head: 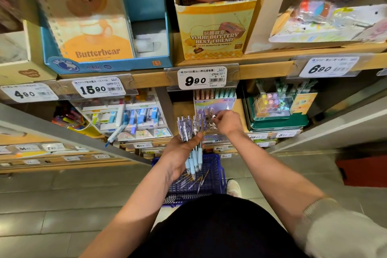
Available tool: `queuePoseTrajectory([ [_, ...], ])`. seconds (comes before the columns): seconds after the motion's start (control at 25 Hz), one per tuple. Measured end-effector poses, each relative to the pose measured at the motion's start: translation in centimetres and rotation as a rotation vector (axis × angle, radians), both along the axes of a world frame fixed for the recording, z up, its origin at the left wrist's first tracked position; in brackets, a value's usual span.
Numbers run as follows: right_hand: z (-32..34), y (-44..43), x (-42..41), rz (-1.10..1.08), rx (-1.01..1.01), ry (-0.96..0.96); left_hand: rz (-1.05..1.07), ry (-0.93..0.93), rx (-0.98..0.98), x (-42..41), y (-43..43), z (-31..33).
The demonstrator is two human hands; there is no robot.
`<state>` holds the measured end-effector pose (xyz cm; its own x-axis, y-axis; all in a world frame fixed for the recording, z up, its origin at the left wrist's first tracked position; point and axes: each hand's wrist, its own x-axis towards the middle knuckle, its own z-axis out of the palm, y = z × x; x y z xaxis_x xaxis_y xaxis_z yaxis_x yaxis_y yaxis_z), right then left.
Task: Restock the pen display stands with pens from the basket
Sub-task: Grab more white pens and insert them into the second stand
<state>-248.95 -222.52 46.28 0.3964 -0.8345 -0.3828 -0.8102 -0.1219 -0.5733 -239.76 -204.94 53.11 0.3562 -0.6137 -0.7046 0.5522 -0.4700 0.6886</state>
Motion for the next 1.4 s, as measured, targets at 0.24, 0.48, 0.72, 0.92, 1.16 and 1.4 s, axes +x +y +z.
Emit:
queuePoseTrajectory([
  [0.24, 5.6, 3.1, -2.6, 0.073, 0.499, -0.428, 0.012, -0.052, -0.02, -1.2, -1.4, -1.2],
  [0.48, 6.2, 3.1, -2.1, -0.011, 0.527, -0.413, -0.014, -0.077, -0.026, -1.0, -2.0, -1.9],
  [0.72, 5.9, 0.4, -2.8, -0.121, 0.355, -0.44, 0.088, 0.086, 0.004, -0.1, -1.9, -2.0],
  [0.92, 4.1, -2.2, -4.1, -0.145, -0.068, -0.349, 0.086, 0.148, -0.039, 0.6, -1.4, -1.9],
  [1.16, 1.2, -1.3, -2.5, -0.152, -0.219, -0.396, 0.125, 0.144, -0.03, 1.1, -0.7, -2.3],
  [1.4, -0.4, -1.2, -1.8, -0.092, -0.218, -0.317, 0.13, 0.138, -0.038, 1.2, -0.4, -2.4],
])
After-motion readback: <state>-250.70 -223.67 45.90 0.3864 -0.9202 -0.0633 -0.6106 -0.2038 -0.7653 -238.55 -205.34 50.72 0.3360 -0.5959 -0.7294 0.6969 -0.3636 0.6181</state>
